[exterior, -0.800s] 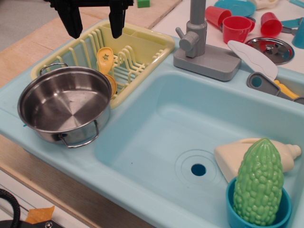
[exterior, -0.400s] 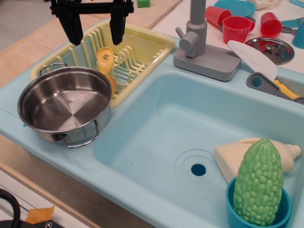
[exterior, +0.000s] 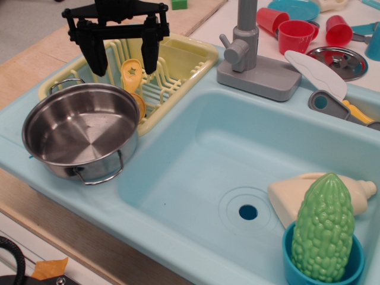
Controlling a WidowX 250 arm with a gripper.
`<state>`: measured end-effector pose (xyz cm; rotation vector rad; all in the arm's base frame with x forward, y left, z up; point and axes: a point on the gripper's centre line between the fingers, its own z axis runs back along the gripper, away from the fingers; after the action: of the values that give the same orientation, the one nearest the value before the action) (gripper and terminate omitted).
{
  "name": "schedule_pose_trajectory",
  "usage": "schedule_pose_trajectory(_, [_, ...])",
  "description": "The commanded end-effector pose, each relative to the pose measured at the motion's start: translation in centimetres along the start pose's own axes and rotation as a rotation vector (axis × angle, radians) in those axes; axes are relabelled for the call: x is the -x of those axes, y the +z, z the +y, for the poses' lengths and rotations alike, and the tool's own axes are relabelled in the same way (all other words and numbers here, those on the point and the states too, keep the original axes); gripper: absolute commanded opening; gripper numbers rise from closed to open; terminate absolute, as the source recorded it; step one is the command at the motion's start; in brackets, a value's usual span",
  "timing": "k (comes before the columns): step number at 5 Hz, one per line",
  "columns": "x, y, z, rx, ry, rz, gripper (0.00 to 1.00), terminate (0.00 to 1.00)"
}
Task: Put brush into pot or pan
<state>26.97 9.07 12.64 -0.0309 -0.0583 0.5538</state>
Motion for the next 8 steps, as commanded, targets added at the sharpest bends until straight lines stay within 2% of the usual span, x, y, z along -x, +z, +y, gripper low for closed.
schedule_pose_trajectory(1, [-1.2,-0.7,0.5,0.026,-0.013,-0.022,1.0,0.0])
schedule_pose_trajectory(3, [-2.1,-1.6,1.3,0.025,-0.062,0.025,1.0,0.0])
schedule_pose_trajectory(5, [-2.6,-3.7,1.4,0.08,-0.072,0.065,1.0,0.0])
schedule_pose_trajectory(6, [-3.0,-4.3,1.3,0.077,-0.05,0.13,1.0,0.0])
schedule_pose_trajectory(7, [-2.8,-4.4,1.3,0.079,-0.03,0.122,0.0,0.0])
schedule_pose_trajectory(8, [-2.7,-4.4,1.2,0.084,-0.024,0.111,0.0,0.0])
